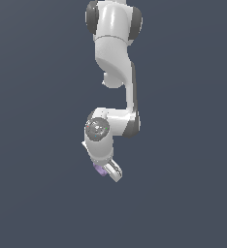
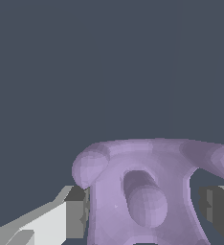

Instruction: Pick up the object and move it to a goal position.

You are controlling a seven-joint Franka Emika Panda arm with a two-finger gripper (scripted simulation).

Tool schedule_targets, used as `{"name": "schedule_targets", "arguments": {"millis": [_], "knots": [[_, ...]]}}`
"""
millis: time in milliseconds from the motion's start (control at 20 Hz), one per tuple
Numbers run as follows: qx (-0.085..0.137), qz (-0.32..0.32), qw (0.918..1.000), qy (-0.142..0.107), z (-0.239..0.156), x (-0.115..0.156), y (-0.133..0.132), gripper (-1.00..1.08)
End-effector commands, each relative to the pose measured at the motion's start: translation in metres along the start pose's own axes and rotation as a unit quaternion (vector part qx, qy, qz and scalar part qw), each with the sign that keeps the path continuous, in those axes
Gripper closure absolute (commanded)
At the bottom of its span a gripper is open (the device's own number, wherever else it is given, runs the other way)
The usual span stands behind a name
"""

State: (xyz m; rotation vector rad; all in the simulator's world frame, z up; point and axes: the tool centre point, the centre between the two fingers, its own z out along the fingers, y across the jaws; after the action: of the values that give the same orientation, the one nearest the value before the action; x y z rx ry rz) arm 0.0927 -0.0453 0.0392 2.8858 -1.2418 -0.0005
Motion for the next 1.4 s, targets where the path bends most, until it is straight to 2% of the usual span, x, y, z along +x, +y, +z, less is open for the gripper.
{"name": "schedule_targets", "arguments": {"millis": [0, 350, 650, 1350], "knots": [[0.000, 0.000, 1.0000, 0.000, 0.000, 0.000, 0.000, 1.08], [0.000, 0.000, 1.0000, 0.000, -0.012, -0.002, 0.007, 1.08], [0.000, 0.000, 1.0000, 0.000, -0.037, -0.007, 0.021, 1.08], [0.001, 0.000, 1.0000, -0.001, -0.147, -0.026, 0.086, 1.08]]}}
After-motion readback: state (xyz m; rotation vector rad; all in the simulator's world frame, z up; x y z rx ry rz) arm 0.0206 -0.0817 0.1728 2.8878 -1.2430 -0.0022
